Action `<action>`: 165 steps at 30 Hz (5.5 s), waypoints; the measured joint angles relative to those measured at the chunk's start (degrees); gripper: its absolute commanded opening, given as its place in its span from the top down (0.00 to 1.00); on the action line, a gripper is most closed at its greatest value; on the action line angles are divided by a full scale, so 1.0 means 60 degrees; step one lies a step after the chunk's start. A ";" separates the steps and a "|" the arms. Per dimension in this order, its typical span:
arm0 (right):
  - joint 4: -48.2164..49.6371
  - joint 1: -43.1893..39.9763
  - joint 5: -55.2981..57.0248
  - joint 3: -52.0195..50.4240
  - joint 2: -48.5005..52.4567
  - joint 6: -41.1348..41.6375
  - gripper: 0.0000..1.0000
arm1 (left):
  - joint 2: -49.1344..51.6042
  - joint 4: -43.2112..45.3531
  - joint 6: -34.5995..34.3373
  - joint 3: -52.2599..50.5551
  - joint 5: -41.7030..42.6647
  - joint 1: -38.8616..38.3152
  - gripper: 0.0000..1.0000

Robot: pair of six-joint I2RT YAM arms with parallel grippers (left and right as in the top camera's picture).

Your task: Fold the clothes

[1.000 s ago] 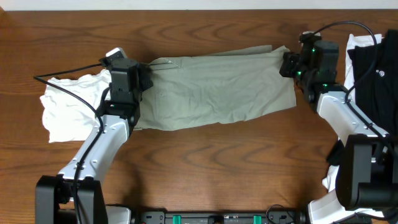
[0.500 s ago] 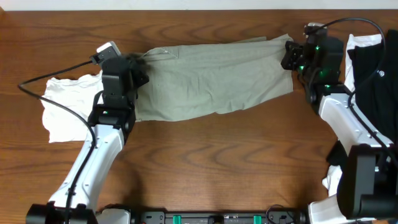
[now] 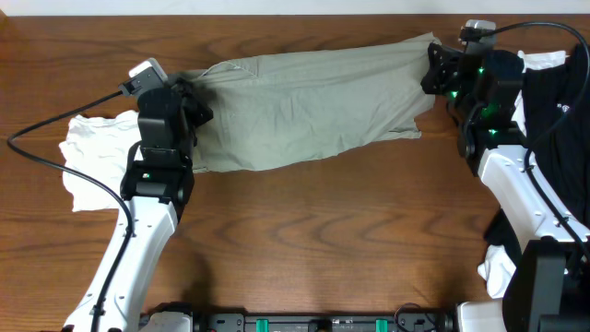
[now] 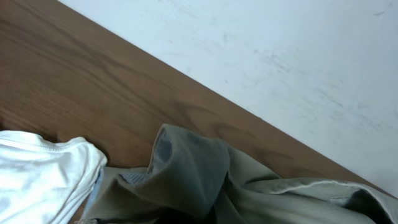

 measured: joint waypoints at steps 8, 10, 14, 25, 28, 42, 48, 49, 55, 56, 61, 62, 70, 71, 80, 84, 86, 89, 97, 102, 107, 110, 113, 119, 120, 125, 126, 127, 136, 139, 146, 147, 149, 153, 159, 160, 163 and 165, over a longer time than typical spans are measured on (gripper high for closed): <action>-0.0499 0.0000 0.0069 0.0000 0.0000 0.0000 0.99 | 0.0980 0.0962 0.0000 0.0000 -0.0113 0.0011 0.94; -0.0517 0.0000 0.0080 0.0000 0.0011 0.0000 0.99 | 0.1348 0.1326 0.0000 0.0000 -0.0142 0.0018 0.94; -0.0412 0.0004 0.0138 0.0000 0.0291 0.0000 0.99 | 0.2033 0.1963 0.0000 0.0000 -0.0146 0.0018 0.94; 0.1880 0.0255 0.0557 0.0011 0.2798 0.0160 0.43 | 0.3894 0.3435 0.0044 0.0004 -0.0459 0.0178 0.36; 0.2291 0.0310 0.0663 0.0018 0.3493 0.0299 0.05 | 0.4328 0.3486 0.0087 0.0004 -0.0572 0.0204 0.26; 0.0131 -0.0095 0.0153 0.0055 0.2954 0.0270 0.01 | 0.2962 0.0703 0.0780 0.0025 0.0095 0.0204 0.26; -0.1785 -0.0353 0.0390 0.0109 0.2761 0.0160 0.01 | 0.2983 -0.0437 0.0798 0.0040 0.0240 0.0204 0.26; -0.1942 -0.0408 0.0393 0.0109 0.2769 0.0157 0.01 | 0.3027 -0.0466 0.0798 0.0040 0.0270 0.0204 0.26; -0.2229 -0.0535 -0.0047 0.0109 0.2998 0.0135 0.01 | 0.3457 -0.0488 0.0798 0.0040 0.0463 0.0204 0.26; -0.2262 -0.0528 -0.0215 0.0109 0.3067 0.0131 0.01 | 0.3570 -0.0488 0.0798 0.0040 0.0521 0.0204 0.26; -0.2554 -0.0361 -0.0670 0.0124 0.3340 0.0062 0.01 | 0.4248 -0.0801 0.0798 0.0040 0.0710 0.0204 0.26; -0.2645 -0.0306 -0.0732 0.0168 0.3340 0.0055 0.03 | 0.4368 -0.0965 0.0798 0.0040 0.0732 0.0204 0.26; -0.3814 -0.0051 -0.0903 0.0299 0.3457 -0.0076 0.99 | 0.4492 -0.2422 0.0834 0.0189 0.0954 0.0204 0.26; -0.4003 -0.0055 -0.0958 0.0310 0.3475 -0.0058 0.99 | 0.4481 -0.2575 0.0841 0.0233 0.1042 0.0204 0.26; -0.6003 -0.0914 -0.1450 0.0612 0.3388 0.0251 0.99 | 0.4299 -0.3810 0.0991 0.0408 0.2127 0.0204 0.27; -0.7133 -0.1905 -0.1923 0.0634 0.3326 0.0277 0.99 | 0.4178 -0.5085 0.1005 0.0594 0.3155 0.0186 0.27; -0.7624 -0.2368 -0.2131 0.0634 0.3315 0.0277 0.99 | 0.4135 -0.5788 0.1009 0.0641 0.3643 0.0168 0.27; -0.8360 -0.2969 -0.2386 0.0623 0.3304 0.0273 0.99 | 0.4116 -0.6481 0.1016 0.0663 0.4182 0.0146 0.27; -0.9278 -0.3931 -0.2725 0.0532 0.3297 0.0109 0.80 | 0.4116 -0.6951 0.1501 0.0652 0.4849 0.0124 0.27; -0.9173 -0.4470 -0.2769 0.0634 0.3096 -0.0044 0.01 | 0.4116 -0.6991 0.1905 0.0645 0.4823 0.0124 0.27; -0.8429 -0.4994 -0.2532 0.0812 0.2903 -0.0248 0.03 | 0.4116 -0.7023 0.2051 0.0645 0.4637 0.0120 0.28; -0.7992 -0.5209 -0.2892 0.0783 0.2947 -0.0761 0.02 | 0.4116 -0.7027 0.2076 0.0645 0.4594 0.0120 0.28; -0.7828 -0.5235 -0.3096 0.0772 0.2987 -0.1166 0.02 | 0.4116 -0.7027 0.2080 0.0645 0.4583 0.0120 0.27; -0.7490 -0.5045 -0.3180 0.0739 0.3009 -0.1657 0.02 | 0.4116 -0.7023 0.2080 0.0645 0.4583 0.0120 0.28; -0.7424 -0.4951 -0.3169 0.0743 0.3020 -0.1730 0.02 | 0.4116 -0.7023 0.2080 0.0645 0.4579 0.0120 0.27; -0.7114 -0.4233 -0.3064 0.0743 0.3075 -0.1956 0.01 | 0.4116 -0.7023 0.2076 0.0645 0.4579 0.0120 0.28; -0.7053 -0.4080 -0.3049 0.0750 0.3093 -0.1989 0.02 | 0.4116 -0.7023 0.2076 0.0645 0.4579 0.0120 0.28; -0.6980 -0.3909 -0.3034 0.0769 0.3118 -0.2022 0.02 | 0.4116 -0.7023 0.2076 0.0645 0.4579 0.0120 0.28; -0.6284 -0.2871 -0.3111 0.1100 0.3829 -0.1996 0.36 | 0.4116 -0.7034 0.2076 0.0645 0.4579 0.0120 0.28; -0.6302 -0.2885 -0.3293 0.1184 0.3967 -0.1942 0.38 | 0.4116 -0.7034 0.2076 0.0645 0.4579 0.0120 0.27; -0.7063 -0.2892 -0.4105 0.1290 0.4095 -0.2127 0.32 | 0.4116 -0.7063 0.2076 0.0645 0.4433 0.0124 0.27; -0.7238 -0.2892 -0.4258 0.1293 0.4098 -0.2157 0.31 | 0.4116 -0.7063 0.2076 0.0645 0.4401 0.0124 0.28; -0.7614 -0.2889 -0.4554 0.1293 0.4116 -0.2167 0.30 | 0.4116 -0.7071 0.2080 0.0645 0.4360 0.0124 0.28; -0.7930 -0.2892 -0.4918 0.1293 0.4171 -0.2197 0.29 | 0.4116 -0.7093 0.2080 0.0645 0.4357 0.0124 0.28; -0.7901 -0.2885 -0.4856 0.1173 0.4353 -0.2204 0.99 | 0.4116 -0.7096 0.2080 0.0645 0.4353 0.0124 0.27; -0.7865 -0.2881 -0.4911 0.1107 0.4430 -0.2193 0.99 | 0.4116 -0.7100 0.2080 0.0645 0.4342 0.0124 0.28; -0.7657 -0.2885 -0.5329 0.0954 0.4583 -0.2116 0.99 | 0.4098 -0.7162 0.2084 0.0648 0.4266 0.0124 0.23; -0.7544 -0.2881 -0.5406 0.0914 0.4583 -0.2113 0.99 | 0.4062 -0.7246 0.2116 0.0648 0.4193 0.0124 0.20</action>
